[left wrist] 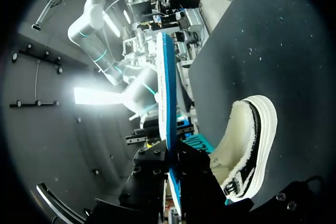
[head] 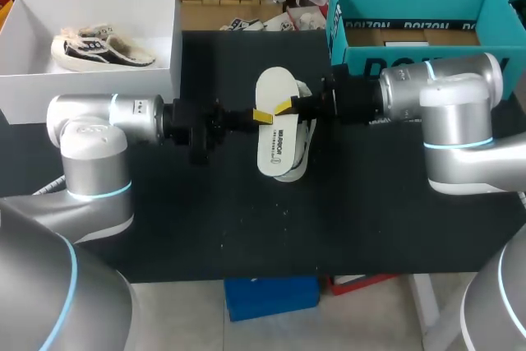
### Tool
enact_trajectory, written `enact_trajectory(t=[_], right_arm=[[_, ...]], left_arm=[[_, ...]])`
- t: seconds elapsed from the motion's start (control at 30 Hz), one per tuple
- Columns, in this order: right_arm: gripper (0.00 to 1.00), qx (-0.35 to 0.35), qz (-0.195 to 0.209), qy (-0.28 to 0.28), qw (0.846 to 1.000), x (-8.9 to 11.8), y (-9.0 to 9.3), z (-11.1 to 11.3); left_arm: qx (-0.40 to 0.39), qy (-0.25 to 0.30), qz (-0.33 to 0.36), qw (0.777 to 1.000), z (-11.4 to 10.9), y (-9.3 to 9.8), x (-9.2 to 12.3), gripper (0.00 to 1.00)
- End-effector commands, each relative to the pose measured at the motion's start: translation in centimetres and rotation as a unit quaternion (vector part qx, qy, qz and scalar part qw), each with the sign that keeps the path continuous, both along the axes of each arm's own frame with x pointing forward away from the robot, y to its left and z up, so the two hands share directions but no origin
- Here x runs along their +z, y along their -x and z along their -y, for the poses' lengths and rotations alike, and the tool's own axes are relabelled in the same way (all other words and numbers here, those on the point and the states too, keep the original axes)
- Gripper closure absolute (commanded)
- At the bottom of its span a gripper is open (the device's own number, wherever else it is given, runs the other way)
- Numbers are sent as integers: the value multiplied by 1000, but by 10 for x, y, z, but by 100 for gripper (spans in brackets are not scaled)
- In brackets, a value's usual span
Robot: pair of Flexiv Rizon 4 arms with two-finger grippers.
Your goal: Take the shoe out of the shoebox, open the shoe tongue, remove and reinsert the insole, then place the shoe into the shoebox
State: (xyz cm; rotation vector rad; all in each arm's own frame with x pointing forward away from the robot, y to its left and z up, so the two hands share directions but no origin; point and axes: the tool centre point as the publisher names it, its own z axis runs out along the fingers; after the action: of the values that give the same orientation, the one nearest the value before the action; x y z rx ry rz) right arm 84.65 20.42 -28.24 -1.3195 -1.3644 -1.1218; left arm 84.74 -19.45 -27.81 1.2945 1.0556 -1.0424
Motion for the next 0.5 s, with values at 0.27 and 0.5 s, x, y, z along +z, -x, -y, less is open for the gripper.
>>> enact_trajectory(t=[0.27, 0.5], right_arm=[[0, -16, 0, -1, 1000, 3, 1, 2], [0, -35, 4, 13, 999, 4, 8, 16]], left_arm=[[-5, -5, -5, 1000, 5, 3, -1, 100], [-22, -45, -43, 998, 0, 15, -5, 100]])
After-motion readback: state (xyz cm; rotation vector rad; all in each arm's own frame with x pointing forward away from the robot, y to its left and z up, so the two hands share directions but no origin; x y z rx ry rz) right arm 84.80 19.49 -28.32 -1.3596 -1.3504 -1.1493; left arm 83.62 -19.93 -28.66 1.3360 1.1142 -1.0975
